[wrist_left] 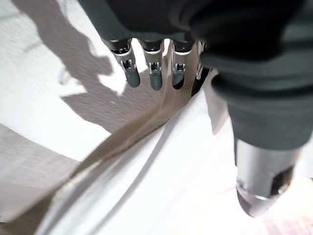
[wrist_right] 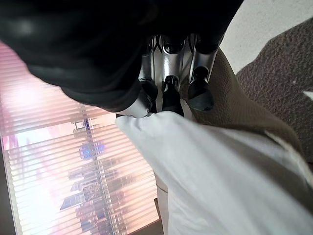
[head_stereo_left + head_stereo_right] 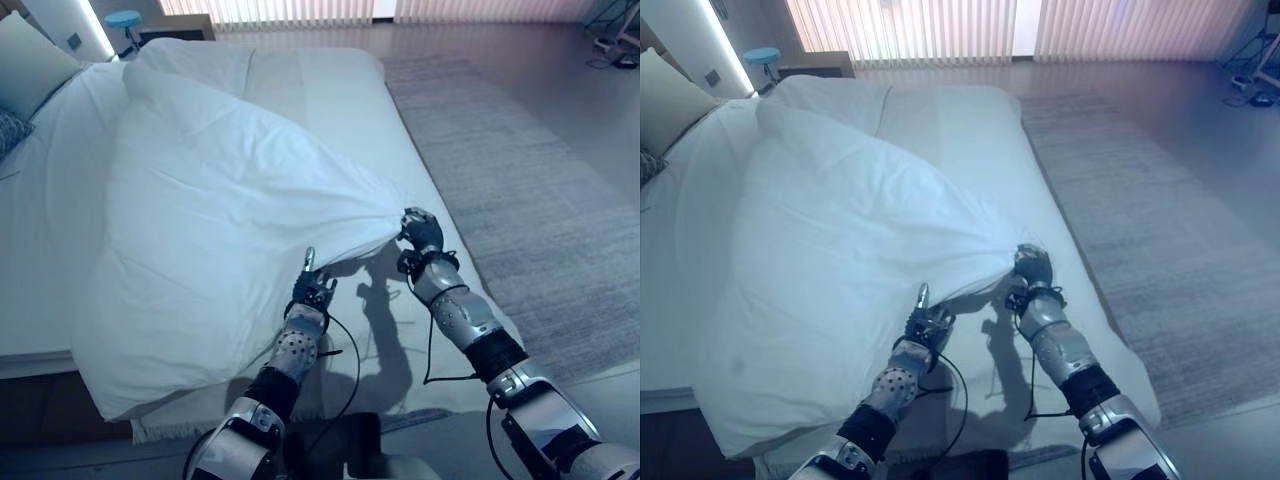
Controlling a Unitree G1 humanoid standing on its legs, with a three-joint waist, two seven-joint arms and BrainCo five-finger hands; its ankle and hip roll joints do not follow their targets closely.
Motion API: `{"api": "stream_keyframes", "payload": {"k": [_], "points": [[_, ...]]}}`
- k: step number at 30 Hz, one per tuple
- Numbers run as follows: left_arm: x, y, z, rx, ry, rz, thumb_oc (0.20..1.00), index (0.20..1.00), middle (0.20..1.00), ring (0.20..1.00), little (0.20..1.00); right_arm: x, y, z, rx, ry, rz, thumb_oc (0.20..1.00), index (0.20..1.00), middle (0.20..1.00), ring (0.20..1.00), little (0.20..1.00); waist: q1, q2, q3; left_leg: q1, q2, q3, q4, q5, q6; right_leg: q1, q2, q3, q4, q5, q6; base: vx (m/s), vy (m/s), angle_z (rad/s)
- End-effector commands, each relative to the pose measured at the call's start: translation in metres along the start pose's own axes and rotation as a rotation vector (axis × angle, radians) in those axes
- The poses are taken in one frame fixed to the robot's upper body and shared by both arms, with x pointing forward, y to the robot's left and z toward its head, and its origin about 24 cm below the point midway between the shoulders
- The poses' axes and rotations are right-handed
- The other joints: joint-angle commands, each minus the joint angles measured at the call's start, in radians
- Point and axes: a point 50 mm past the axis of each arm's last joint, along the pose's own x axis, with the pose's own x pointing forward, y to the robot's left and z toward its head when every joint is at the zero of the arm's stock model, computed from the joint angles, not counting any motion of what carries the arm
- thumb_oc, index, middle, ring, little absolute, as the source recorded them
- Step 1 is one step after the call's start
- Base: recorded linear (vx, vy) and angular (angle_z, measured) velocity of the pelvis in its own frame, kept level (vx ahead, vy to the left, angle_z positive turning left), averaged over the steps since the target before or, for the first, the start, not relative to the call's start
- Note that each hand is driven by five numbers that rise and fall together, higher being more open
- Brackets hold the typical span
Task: Make the bed
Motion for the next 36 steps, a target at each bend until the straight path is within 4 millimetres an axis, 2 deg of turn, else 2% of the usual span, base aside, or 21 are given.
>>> {"api": "stream_keyframes", "payload": {"k": [1,4,16,17,18,19,23,24,25,26,27,28,29,33,34,36], "points": [[0.002,-0.022,0.005,0.039,-0.082,-0.058,1.000,1.000,1.000,1.000,1.000,0.001,-0.003,0.035,0.087,-0.200,-0.030,0.200,0.200,0.200,0.200,0.200,0.013,-0.028,-0.113,0.027,-0.037,0.003,0.007,-0.102,-0.013,0.004,-0.021,0.058,0.026,-0.024,0.070,0.03,-0.035,-0.01],[0.002,-0.016,0.011,0.004,-0.108,-0.026,1.000,1.000,1.000,1.000,1.000,0.000,-0.013,0.032,0.100,-0.198,-0.072,0.200,0.200,0.200,0.200,0.200,0.019,-0.031,-0.124,0.033,-0.036,-0.007,0.007,-0.104,-0.019,0.025,-0.020,0.041,0.013,-0.028,0.066,0.04,-0.036,0.01],[0.008,-0.013,0.033,-0.053,-0.210,0.070,1.000,1.000,1.000,1.000,1.000,-0.006,-0.023,0.022,0.105,-0.200,-0.131,0.200,0.200,0.200,0.200,0.200,0.024,-0.035,-0.134,0.037,-0.028,-0.018,0.007,-0.104,-0.028,0.040,-0.014,0.017,0.005,-0.033,0.064,0.01,-0.014,0.05],[0.009,-0.013,0.036,-0.024,-0.217,0.073,0.805,0.805,0.805,0.805,0.805,-0.007,-0.024,0.021,0.103,-0.197,-0.134,0.200,0.200,0.200,0.200,0.200,0.024,-0.035,-0.134,0.038,-0.028,-0.018,0.007,-0.104,-0.029,0.041,-0.014,0.014,0.005,-0.033,0.063,0.00,0.000,0.00],[0.009,-0.012,0.039,-0.003,-0.230,0.063,0.533,0.533,0.533,0.533,0.533,-0.007,-0.026,0.019,0.105,-0.192,-0.139,0.200,0.200,0.200,0.200,0.200,0.024,-0.033,-0.135,0.040,-0.028,-0.018,0.007,-0.105,-0.029,0.043,-0.014,0.013,0.005,-0.035,0.063,0.00,0.000,0.00],[0.010,-0.009,0.041,0.044,-0.234,0.064,0.200,0.200,0.200,0.200,0.200,-0.008,-0.028,0.016,0.099,-0.186,-0.138,0.200,0.200,0.200,0.200,0.200,0.023,-0.033,-0.136,0.042,-0.028,-0.019,0.007,-0.105,-0.030,0.047,-0.014,0.011,0.005,-0.037,0.062,0.00,0.000,0.00],[0.010,-0.003,0.052,0.149,-0.273,0.041,0.200,0.200,0.200,0.200,0.200,-0.012,-0.034,0.005,0.102,-0.152,-0.131,0.200,0.200,0.200,0.200,0.200,0.023,-0.030,-0.136,0.045,-0.028,-0.023,0.007,-0.107,-0.032,0.054,-0.014,0.006,0.005,-0.042,0.059,0.00,0.000,0.00],[0.010,-0.002,0.054,0.164,-0.280,0.034,0.200,0.200,0.200,0.200,0.200,-0.014,-0.036,0.000,0.099,-0.138,-0.122,0.297,0.297,0.297,0.297,0.297,0.022,-0.029,-0.135,0.045,-0.029,-0.023,0.007,-0.107,-0.032,0.054,-0.014,0.007,0.006,-0.042,0.058,0.00,0.000,0.00],[0.009,-0.002,0.056,0.205,-0.280,0.015,0.200,0.200,0.200,0.200,0.200,-0.017,-0.039,-0.008,0.097,-0.110,-0.115,0.567,0.567,0.567,0.567,0.567,0.021,-0.027,-0.133,0.046,-0.029,-0.024,0.007,-0.107,-0.033,0.055,-0.013,0.006,0.006,-0.044,0.057,0.00,0.000,0.00],[0.008,0.000,0.057,0.220,-0.285,0.009,0.200,0.200,0.200,0.200,0.200,-0.021,-0.043,-0.015,0.097,-0.085,-0.112,1.000,1.000,1.000,1.000,1.000,0.021,-0.026,-0.134,0.047,-0.029,-0.024,0.007,-0.107,-0.033,0.057,-0.013,0.005,0.005,-0.045,0.056,0.02,-0.011,0.04],[0.007,-0.001,0.059,0.245,-0.286,-0.018,0.200,0.200,0.200,0.200,0.200,-0.028,-0.048,-0.029,0.098,-0.037,-0.108,1.000,1.000,1.000,1.000,1.000,0.020,-0.023,-0.131,0.048,-0.029,-0.025,0.007,-0.106,-0.034,0.059,-0.013,0.004,0.006,-0.046,0.055,0.02,-0.006,0.05],[0.007,0.000,0.059,0.246,-0.285,-0.016,0.200,0.200,0.200,0.200,0.200,-0.028,-0.048,-0.029,0.098,-0.034,-0.109,1.000,1.000,1.000,1.000,1.000,0.020,-0.023,-0.133,0.048,-0.029,-0.025,0.007,-0.106,-0.034,0.060,-0.013,0.003,0.006,-0.046,0.055,0.03,-0.006,0.06],[0.004,0.000,0.060,0.274,-0.284,-0.051,0.200,0.200,0.200,0.200,0.200,-0.042,-0.059,-0.054,0.104,0.060,-0.109,1.000,1.000,1.000,1.000,1.000,0.017,-0.019,-0.133,0.049,-0.030,-0.028,0.007,-0.106,-0.035,0.065,-0.011,-0.001,0.005,-0.050,0.053,0.03,-0.005,0.06],[-0.004,-0.017,0.052,0.359,-0.242,-0.211,0.200,0.200,0.200,0.200,0.200,-0.072,-0.068,-0.102,0.152,0.276,-0.056,1.000,1.000,1.000,1.000,1.000,0.013,-0.005,-0.126,0.048,-0.033,-0.044,0.007,-0.102,-0.037,0.069,-0.013,-0.014,0.013,-0.057,0.047,0.02,-0.018,0.11],[-0.006,-0.023,0.048,0.388,-0.226,-0.260,0.200,0.200,0.200,0.200,0.200,-0.077,-0.066,-0.113,0.189,0.331,-0.032,1.000,1.000,1.000,1.000,1.000,0.015,0.000,-0.119,0.044,-0.034,-0.048,0.007,-0.099,-0.038,0.066,-0.013,-0.018,0.018,-0.058,0.046,-0.01,-0.017,0.15],[-0.008,-0.027,0.045,0.401,-0.215,-0.297,0.200,0.200,0.200,0.200,0.200,-0.081,-0.065,-0.121,0.230,0.374,-0.019,1.000,1.000,1.000,1.000,1.000,0.015,0.005,-0.113,0.038,-0.034,-0.055,0.007,-0.095,-0.039,0.062,-0.015,-0.025,0.024,-0.060,0.045,-0.04,-0.009,0.09]]}}
